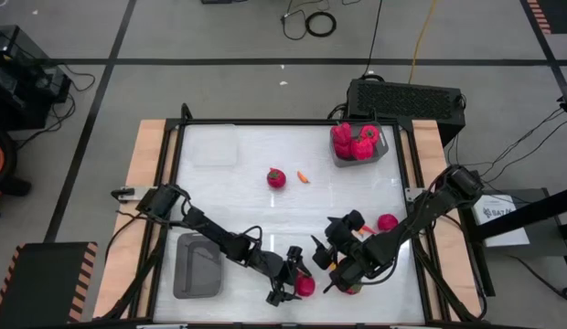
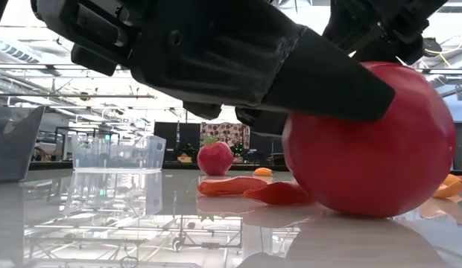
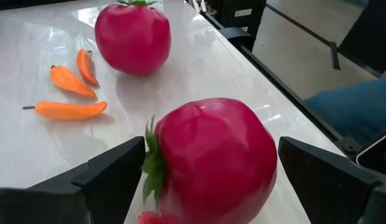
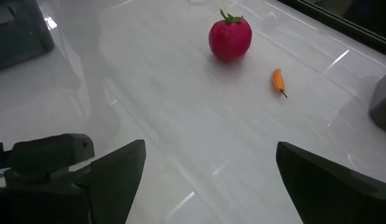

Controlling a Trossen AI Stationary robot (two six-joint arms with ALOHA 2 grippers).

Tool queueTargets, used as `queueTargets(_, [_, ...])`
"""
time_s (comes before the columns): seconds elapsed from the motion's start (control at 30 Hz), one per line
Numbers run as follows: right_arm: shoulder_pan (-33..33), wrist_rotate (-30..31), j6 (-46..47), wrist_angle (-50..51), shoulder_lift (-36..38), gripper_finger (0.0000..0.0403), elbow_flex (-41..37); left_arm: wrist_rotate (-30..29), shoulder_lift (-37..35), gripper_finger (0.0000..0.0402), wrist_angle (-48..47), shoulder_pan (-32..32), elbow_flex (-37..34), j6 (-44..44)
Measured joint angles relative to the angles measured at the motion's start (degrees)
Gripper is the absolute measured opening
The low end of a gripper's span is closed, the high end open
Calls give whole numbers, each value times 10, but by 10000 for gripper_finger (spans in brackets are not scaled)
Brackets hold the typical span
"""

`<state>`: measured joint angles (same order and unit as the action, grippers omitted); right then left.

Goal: Sort produce into baskets
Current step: Put the red tomato into the transparent bin

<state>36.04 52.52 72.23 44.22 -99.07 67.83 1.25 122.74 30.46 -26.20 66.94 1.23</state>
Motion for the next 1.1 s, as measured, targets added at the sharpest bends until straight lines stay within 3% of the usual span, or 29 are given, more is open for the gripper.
queueTargets(0.3, [-8, 1, -14, -9, 0, 352, 0, -20, 0, 370, -4, -3, 0, 15])
queueTargets(0.67, [-9, 2, -27, -12, 0, 352, 0, -22, 0, 284, -4, -5, 0, 16])
queueTargets(0.87, [-9, 2, -29, -12, 0, 352, 0, -21, -6, 272, 23, -5, 0, 28])
queueTargets(1.0, [-9, 2, -31, -11, 0, 352, 0, -27, -57, 271, -37, -1, -1, 22])
queueTargets(1.1, [-9, 5, -37, -11, 0, 352, 0, -47, -122, 270, -146, 3, -1, 0])
